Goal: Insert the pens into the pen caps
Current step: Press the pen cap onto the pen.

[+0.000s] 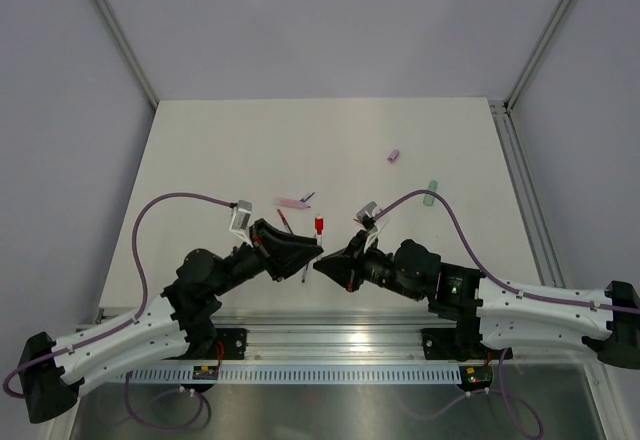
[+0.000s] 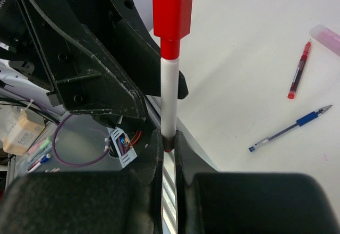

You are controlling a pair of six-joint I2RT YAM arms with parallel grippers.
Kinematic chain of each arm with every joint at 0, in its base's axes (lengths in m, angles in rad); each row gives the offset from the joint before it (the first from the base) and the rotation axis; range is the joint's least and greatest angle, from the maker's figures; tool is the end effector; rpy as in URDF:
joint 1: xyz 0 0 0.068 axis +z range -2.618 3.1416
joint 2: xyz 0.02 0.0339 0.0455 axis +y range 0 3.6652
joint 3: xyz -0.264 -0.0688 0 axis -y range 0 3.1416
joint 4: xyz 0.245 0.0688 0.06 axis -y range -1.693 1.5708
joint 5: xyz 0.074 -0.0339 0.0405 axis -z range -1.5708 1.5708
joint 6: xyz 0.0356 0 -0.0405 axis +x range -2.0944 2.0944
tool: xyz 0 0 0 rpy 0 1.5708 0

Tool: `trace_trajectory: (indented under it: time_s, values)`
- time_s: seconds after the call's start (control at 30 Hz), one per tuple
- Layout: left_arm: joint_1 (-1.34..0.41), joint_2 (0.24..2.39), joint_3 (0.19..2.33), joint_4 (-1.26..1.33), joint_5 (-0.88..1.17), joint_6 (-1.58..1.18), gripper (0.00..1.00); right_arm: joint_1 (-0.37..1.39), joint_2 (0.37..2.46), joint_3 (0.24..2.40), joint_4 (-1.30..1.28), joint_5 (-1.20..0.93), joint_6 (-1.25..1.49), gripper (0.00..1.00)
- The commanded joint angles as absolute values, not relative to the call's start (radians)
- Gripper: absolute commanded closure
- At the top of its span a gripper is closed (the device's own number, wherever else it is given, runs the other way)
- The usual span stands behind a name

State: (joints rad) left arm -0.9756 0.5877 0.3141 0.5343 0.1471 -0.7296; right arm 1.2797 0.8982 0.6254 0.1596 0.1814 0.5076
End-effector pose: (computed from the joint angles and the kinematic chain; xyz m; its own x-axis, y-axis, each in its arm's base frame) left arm 0.0842 -0.1337 0.2796 -0.4912 -0.4506 -0.7454 0.7661 0.1838 -0.6159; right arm 0.0681 0.2050 0.2995 -0.4613 0.1261 -0.8782 -0.7627 0.4494 0.4652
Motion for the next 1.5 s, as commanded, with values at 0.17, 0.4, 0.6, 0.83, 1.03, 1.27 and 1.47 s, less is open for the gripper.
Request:
trace_trajectory:
  time_s: [0.17, 0.4, 0.6, 0.83, 1.03, 1.27, 1.47]
  values:
    - [-0.977, 0.603, 0.359, 0.552, 0.207, -0.732, 0.67, 1.273, 0.893, 0.653, 0.199, 0.176, 0.485, 1.0]
    - [-0.977, 0.624, 0.364, 0.571, 0.215, -0.732, 0.67, 1.273, 0.911, 0.653, 0.215, 0.15, 0.492, 1.0]
    - [-0.977, 0.634, 0.364, 0.574, 0.216, -0.733, 0.84, 1.273, 0.913, 0.646, 0.232, 0.149, 0.502, 1.0]
    - [-0.977, 0.609, 0.364, 0.545, 0.173, -0.707, 1.0, 1.273, 0.887, 0.63, 0.216, 0.155, 0.523, 0.89]
    - [-0.977, 0.606, 0.379, 0.494, 0.15, -0.64, 1.0, 1.272, 0.83, 0.629, 0.13, 0.164, 0.552, 0.43]
    - [-0.977, 0.623, 0.373, 0.482, 0.137, -0.554, 1.0, 1.273, 0.671, 0.627, 0.048, 0.138, 0.549, 0.25]
    - [-0.977, 0.647, 0.376, 0.488, 0.161, -0.463, 1.0, 1.195, 0.728, 0.848, -0.129, 0.222, 0.508, 0.22]
